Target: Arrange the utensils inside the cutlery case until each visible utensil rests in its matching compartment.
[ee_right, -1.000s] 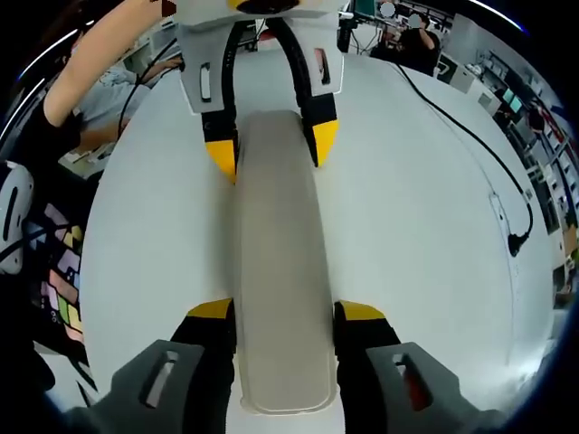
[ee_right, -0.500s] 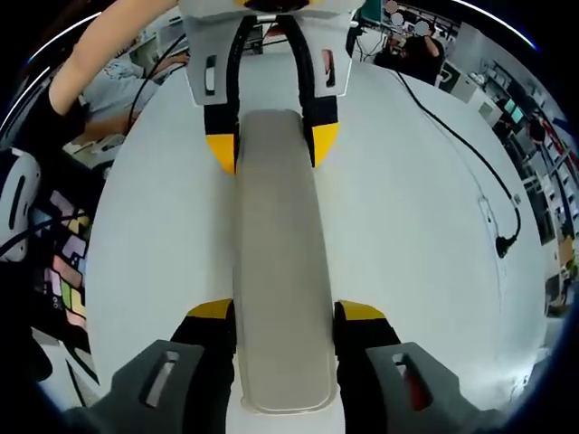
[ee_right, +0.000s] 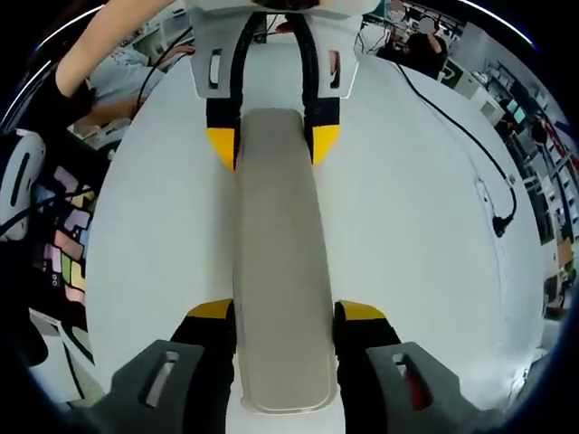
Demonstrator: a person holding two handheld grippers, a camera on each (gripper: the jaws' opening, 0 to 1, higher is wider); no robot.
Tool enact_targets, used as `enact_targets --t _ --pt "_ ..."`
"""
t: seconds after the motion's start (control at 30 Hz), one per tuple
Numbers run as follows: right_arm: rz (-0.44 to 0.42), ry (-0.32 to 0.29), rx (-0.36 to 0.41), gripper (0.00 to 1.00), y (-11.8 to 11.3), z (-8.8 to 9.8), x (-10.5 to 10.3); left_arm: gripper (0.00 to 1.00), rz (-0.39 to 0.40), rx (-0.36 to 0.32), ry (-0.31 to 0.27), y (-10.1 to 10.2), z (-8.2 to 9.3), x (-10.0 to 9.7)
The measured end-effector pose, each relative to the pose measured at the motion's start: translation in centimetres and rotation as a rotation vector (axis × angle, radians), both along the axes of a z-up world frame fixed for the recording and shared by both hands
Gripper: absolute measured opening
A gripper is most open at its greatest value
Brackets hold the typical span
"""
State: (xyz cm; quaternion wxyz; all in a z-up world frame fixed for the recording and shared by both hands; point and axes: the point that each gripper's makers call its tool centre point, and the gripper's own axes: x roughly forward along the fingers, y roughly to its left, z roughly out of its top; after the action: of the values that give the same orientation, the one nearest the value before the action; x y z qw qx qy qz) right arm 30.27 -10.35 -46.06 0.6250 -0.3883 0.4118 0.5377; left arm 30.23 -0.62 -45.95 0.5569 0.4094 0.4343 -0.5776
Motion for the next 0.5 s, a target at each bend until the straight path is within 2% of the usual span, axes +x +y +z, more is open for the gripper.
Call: enact_targets --t 0.33,0.5 --pt "0.015 0.026 0.004 0.44 -0.08 -0.9 -0.52 0.43 -0.002 -0.007 0.019 0.17 0.28 -0.69" --pt "0.025 0.022 -0.001 0.44 0.05 -1.03 -0.45 0.42 0.003 0.009 0.026 0.52 -0.24 -0.86"
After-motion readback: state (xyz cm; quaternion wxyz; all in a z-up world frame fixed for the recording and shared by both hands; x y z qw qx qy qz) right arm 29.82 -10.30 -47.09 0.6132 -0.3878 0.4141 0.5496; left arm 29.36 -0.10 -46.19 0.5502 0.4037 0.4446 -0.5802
